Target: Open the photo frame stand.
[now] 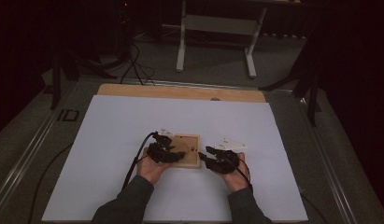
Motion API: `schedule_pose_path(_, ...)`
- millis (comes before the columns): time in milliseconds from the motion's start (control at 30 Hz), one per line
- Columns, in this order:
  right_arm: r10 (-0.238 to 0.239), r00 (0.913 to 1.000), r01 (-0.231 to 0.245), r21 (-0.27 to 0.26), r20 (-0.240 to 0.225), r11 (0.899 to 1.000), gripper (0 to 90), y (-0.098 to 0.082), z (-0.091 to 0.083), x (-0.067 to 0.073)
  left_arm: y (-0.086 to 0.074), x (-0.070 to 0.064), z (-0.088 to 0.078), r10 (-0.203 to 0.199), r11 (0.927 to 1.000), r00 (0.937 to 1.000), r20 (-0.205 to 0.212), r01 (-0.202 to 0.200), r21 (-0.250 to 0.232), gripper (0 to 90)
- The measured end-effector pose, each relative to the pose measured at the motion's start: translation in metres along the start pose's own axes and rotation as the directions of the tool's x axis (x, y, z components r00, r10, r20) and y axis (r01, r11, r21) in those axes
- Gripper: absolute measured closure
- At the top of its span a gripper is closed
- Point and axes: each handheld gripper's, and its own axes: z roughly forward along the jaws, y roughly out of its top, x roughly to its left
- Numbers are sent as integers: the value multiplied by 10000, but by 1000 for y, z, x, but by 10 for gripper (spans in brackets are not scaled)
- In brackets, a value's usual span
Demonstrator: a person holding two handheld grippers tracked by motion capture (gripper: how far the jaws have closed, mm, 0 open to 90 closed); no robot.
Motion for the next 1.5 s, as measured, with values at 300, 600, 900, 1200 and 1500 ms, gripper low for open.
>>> schedule_pose_path(300,-47,10000,47,-9,-64,10000,561,6,1,0,-3,-7,-2,409,9989,9987,-319,-415,-200,548)
schedule_pose_path(600,224,9996,-226,-77,-152,9997,559,10,2,-3,-9,-15,-6,1028,9932,9921,-725,-1063,-465,547)
schedule_pose_path(900,108,9997,-108,3,-214,9999,558,13,7,-3,-15,-22,-10,1603,9833,9808,-1107,-1685,-694,548)
schedule_pose_path(1200,369,9992,-369,-6,-174,9993,558,14,12,-12,-24,-29,-12,2112,9688,9660,-1491,-2271,-989,547)
schedule_pose_path(1500,680,9953,-679,43,-685,9977,511,16,20,-17,-32,-33,-15,2555,9536,9504,-1772,-2780,-1158,546)
